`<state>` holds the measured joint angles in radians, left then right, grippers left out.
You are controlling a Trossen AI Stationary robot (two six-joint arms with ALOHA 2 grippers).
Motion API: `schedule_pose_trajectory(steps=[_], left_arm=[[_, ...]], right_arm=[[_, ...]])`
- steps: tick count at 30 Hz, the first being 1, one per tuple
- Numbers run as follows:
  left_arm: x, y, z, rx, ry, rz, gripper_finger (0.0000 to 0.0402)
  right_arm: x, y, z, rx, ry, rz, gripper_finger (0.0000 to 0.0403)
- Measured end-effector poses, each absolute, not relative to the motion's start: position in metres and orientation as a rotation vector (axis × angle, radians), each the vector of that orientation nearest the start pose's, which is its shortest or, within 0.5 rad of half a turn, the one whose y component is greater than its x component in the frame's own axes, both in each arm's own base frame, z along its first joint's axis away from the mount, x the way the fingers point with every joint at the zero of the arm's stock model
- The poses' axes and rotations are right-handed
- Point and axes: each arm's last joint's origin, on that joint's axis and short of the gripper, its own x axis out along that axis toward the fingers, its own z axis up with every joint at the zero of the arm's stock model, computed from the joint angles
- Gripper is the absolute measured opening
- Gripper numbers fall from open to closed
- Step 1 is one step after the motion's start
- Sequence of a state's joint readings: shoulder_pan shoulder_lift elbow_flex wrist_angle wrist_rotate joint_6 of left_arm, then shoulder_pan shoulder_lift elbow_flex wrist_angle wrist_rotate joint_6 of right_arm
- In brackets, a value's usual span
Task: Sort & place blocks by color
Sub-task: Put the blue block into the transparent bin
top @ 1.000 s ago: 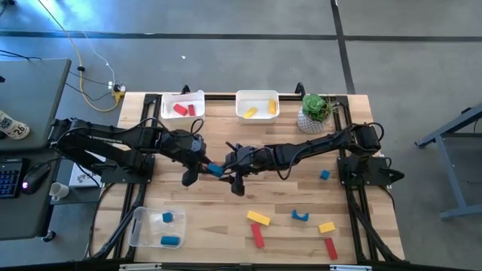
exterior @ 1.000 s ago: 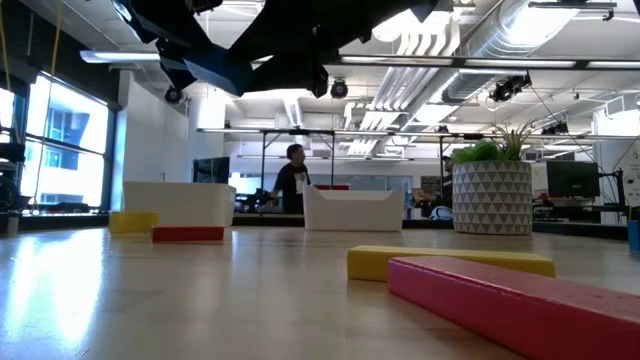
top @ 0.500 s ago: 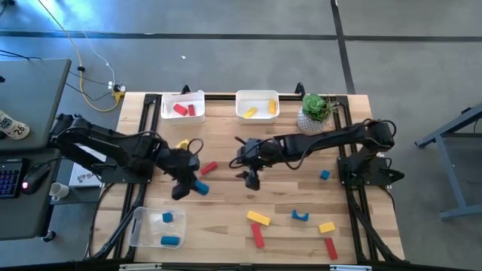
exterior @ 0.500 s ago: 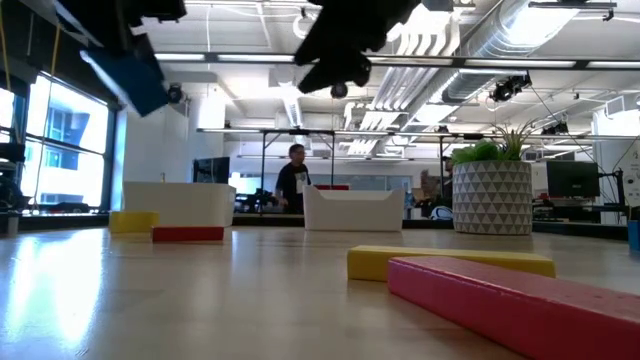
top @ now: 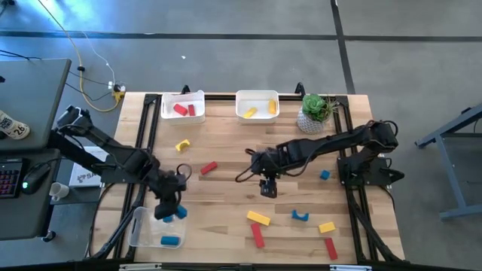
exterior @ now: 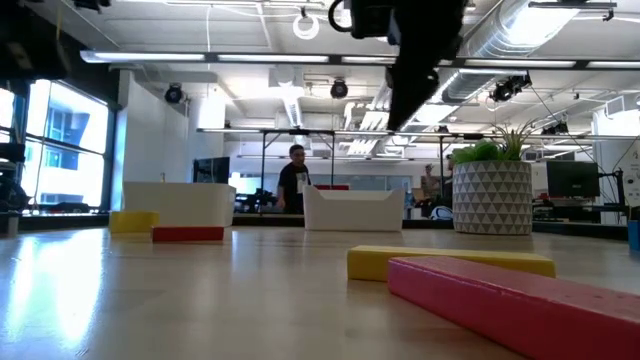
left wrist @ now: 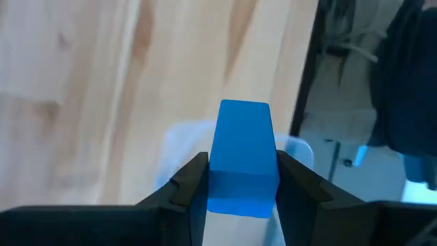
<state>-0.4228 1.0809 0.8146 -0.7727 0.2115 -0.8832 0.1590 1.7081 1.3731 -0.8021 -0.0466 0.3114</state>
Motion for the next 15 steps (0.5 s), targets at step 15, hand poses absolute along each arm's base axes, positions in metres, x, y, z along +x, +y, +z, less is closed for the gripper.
schedule_pose_trajectory(steps=[15], left_arm=[[0.151,-0.119,0.245,-0.754,1.364,-0.016,0.0112]], right_arm=[[0.305,0.105,0.246,0.261,1.443,-0.07,0.0236]])
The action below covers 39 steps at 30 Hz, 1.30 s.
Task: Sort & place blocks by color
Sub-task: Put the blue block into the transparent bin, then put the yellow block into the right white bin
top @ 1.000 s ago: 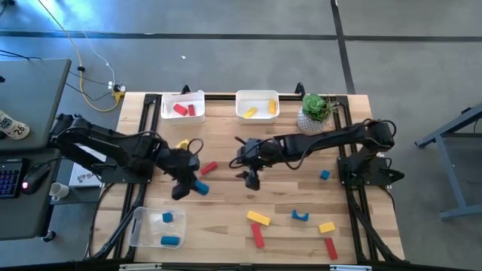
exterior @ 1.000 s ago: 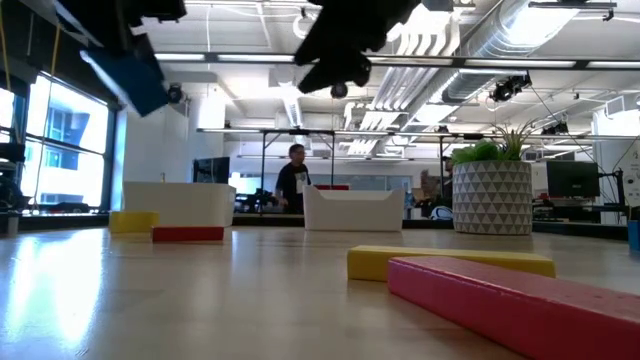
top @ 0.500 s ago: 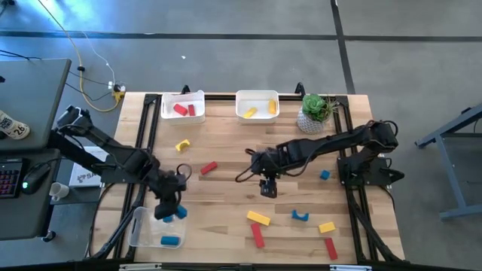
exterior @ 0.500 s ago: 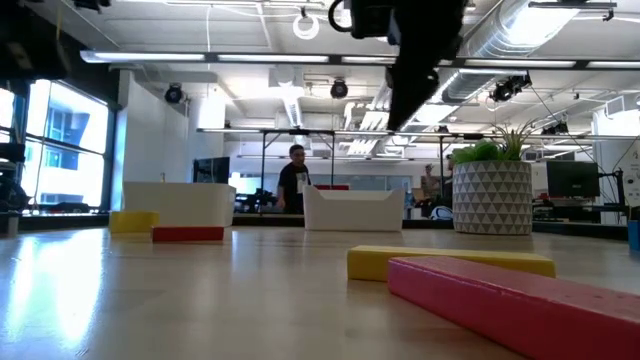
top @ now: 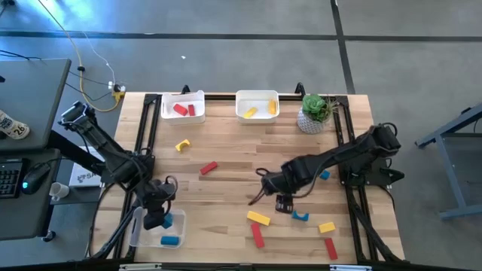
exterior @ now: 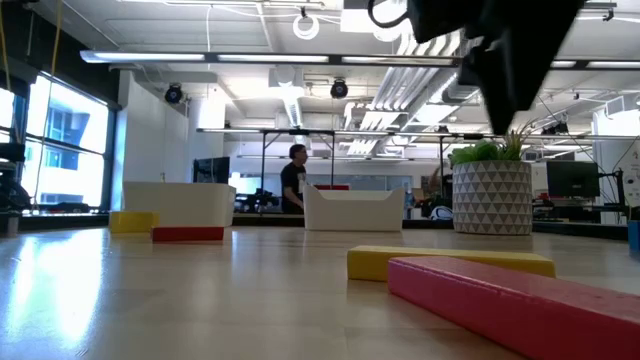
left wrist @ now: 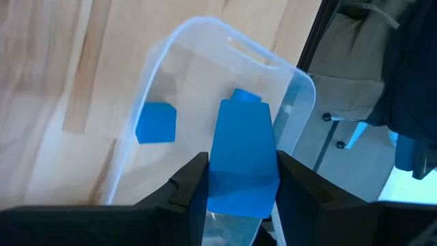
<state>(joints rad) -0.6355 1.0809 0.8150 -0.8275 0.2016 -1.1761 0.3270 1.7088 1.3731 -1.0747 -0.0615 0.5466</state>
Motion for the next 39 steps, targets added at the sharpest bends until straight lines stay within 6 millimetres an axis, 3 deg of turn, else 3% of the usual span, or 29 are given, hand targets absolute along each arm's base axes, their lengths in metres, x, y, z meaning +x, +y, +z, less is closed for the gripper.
schedule_pose_trajectory(steps=[7,17,30,39], left_arm=[[0.146,-0.125,0.245,-0.801,1.39,0.013,0.0115],[0.143,-0.128,0.245,-0.872,1.454,0.014,0.015],[0.143,-0.13,0.246,-0.91,1.488,-0.015,0.0154],[0.146,-0.127,0.246,-0.859,1.456,-0.042,0.0152]], right_arm=[[0.276,0.135,0.229,0.206,1.593,-0.084,0.0236],[0.229,0.179,0.204,0.145,1.757,-0.025,0.0236],[0.189,0.214,0.198,0.08,1.776,-0.071,0.0236],[0.174,0.229,0.197,-0.054,1.657,-0.055,0.0236]])
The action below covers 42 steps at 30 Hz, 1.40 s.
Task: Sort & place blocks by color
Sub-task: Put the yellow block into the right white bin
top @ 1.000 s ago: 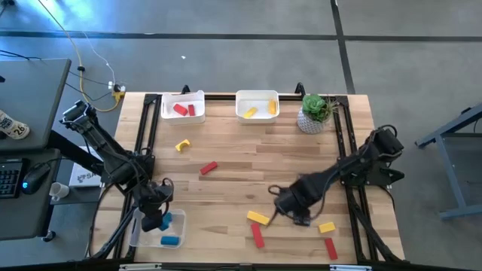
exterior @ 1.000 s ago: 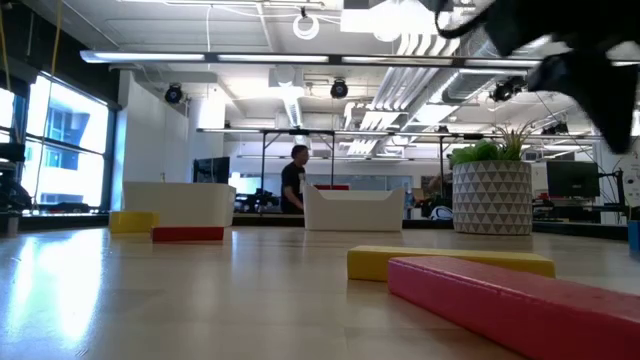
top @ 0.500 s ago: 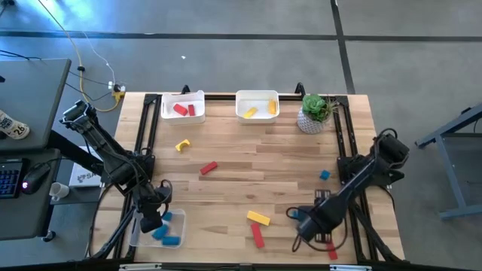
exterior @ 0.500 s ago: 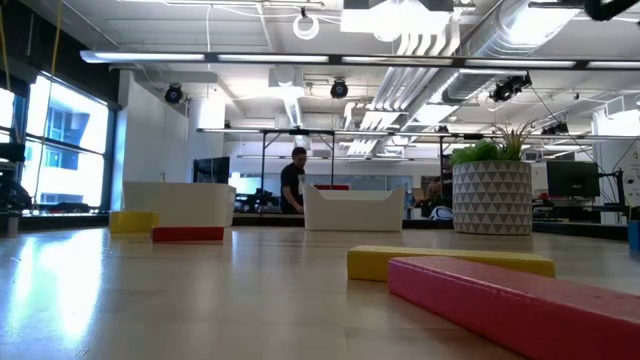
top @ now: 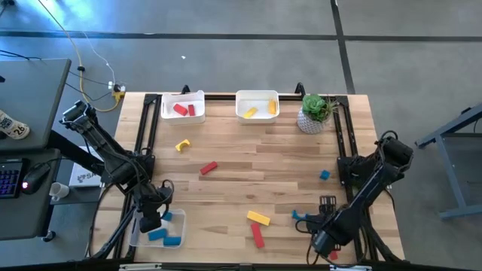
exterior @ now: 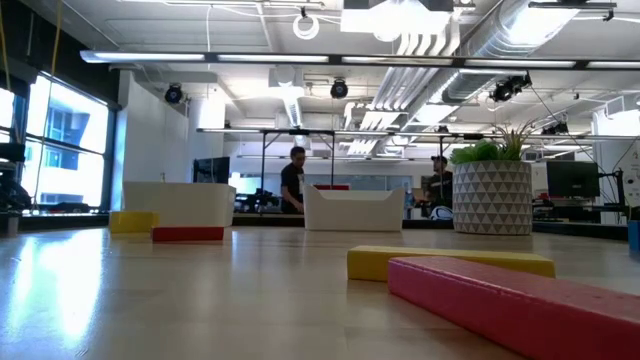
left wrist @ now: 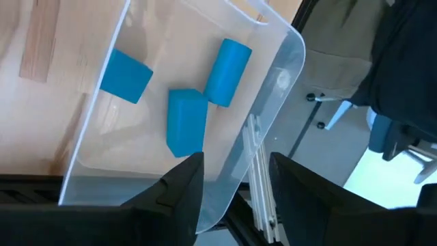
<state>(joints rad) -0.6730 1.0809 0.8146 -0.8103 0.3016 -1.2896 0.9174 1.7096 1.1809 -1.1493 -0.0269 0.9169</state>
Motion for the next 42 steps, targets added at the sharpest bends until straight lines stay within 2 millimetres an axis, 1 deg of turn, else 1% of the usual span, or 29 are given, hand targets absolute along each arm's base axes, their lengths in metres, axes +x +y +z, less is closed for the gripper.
schedule_pose_trajectory(steps=[3,6,11,15,21,24,26,29,36,38,42], left_arm=[[0.146,-0.127,0.246,-0.852,1.449,-0.059,0.0152],[0.15,-0.13,0.249,-0.823,1.404,-0.141,0.0152],[0.161,-0.135,0.257,-0.805,1.263,-0.3,0.0152],[0.172,-0.133,0.264,-0.81,1.153,-0.385,0.0152],[0.181,-0.125,0.268,-0.788,1.073,-0.413,0.0152],[0.185,-0.119,0.268,-0.759,1.045,-0.41,0.0152],[0.188,-0.114,0.268,-0.744,1.027,-0.404,0.0152],[0.192,-0.108,0.268,-0.728,1.005,-0.393,0.0152],[0.198,-0.097,0.268,-0.703,0.97,-0.369,0.0152],[0.199,-0.094,0.268,-0.693,0.96,-0.365,0.0152],[0.202,-0.088,0.268,-0.674,0.938,-0.348,0.0152]], right_arm=[[0.173,0.232,0.197,-0.054,1.647,-0.035,0.0236],[0.173,0.236,0.195,-0.061,1.624,0.022,0.0236],[0.17,0.235,0.176,-0.021,1.621,0.069,0.0236],[0.166,0.23,0.161,-0.009,1.63,0.055,0.0236],[0.16,0.223,0.145,0.013,1.673,0.071,0.0236],[0.158,0.222,0.139,0.042,1.68,0.083,0.0228],[0.157,0.221,0.137,0.055,1.677,0.076,0.0213],[0.156,0.219,0.135,0.062,1.67,0.054,0.0176],[0.156,0.218,0.134,0.044,1.664,0.045,0.006],[0.156,0.218,0.134,0.046,1.663,0.048,0.0032],[0.157,0.218,0.134,0.061,1.658,0.025,0.0029]])
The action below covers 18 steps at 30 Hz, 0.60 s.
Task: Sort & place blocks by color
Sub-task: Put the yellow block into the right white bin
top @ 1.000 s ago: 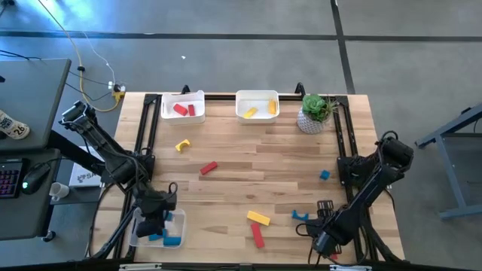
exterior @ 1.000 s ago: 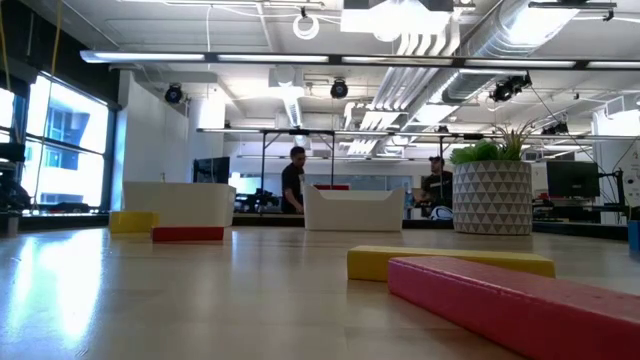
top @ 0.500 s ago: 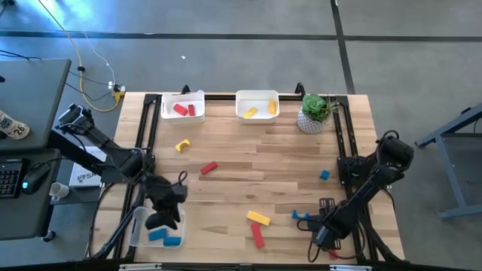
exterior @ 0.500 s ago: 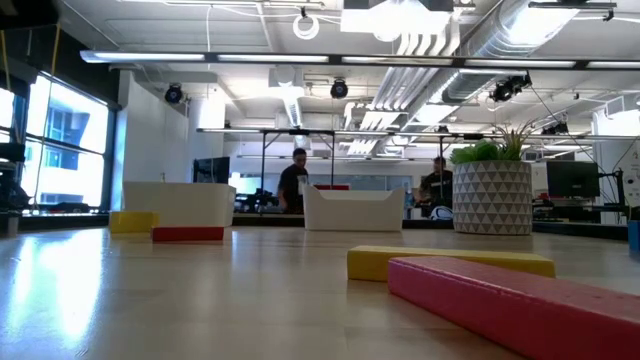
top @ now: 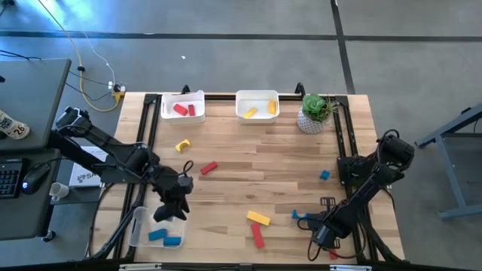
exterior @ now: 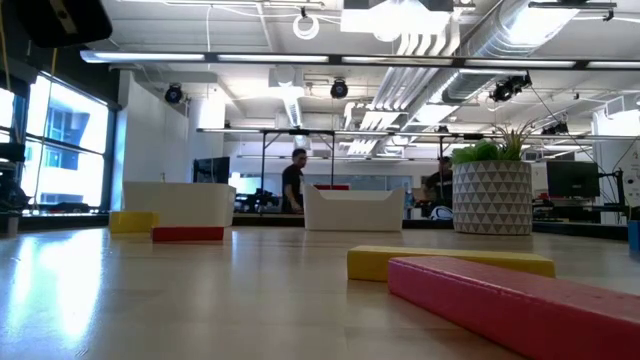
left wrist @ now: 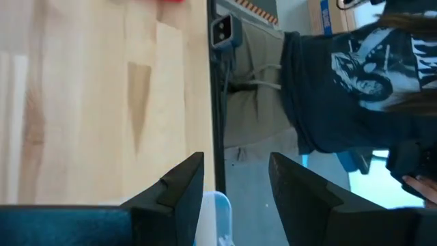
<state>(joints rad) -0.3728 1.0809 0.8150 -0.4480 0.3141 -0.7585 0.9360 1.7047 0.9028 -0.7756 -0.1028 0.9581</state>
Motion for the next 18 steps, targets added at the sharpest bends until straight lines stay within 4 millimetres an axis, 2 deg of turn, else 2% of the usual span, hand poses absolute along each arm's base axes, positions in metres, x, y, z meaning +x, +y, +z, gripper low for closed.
schedule_pose_trajectory(steps=[5,10,18], left_arm=[[0.205,-0.079,0.267,-0.659,0.908,-0.305,0.0152],[0.209,-0.071,0.267,-0.603,0.857,-0.221,0.0152],[0.213,-0.059,0.266,-0.471,0.786,-0.105,0.0152]], right_arm=[[0.16,0.212,0.142,0.117,1.593,-0.055,0.004],[0.171,0.198,0.164,0.171,1.416,-0.122,0.0032],[0.191,0.159,0.205,0.241,1.1,-0.259,0.0041]])
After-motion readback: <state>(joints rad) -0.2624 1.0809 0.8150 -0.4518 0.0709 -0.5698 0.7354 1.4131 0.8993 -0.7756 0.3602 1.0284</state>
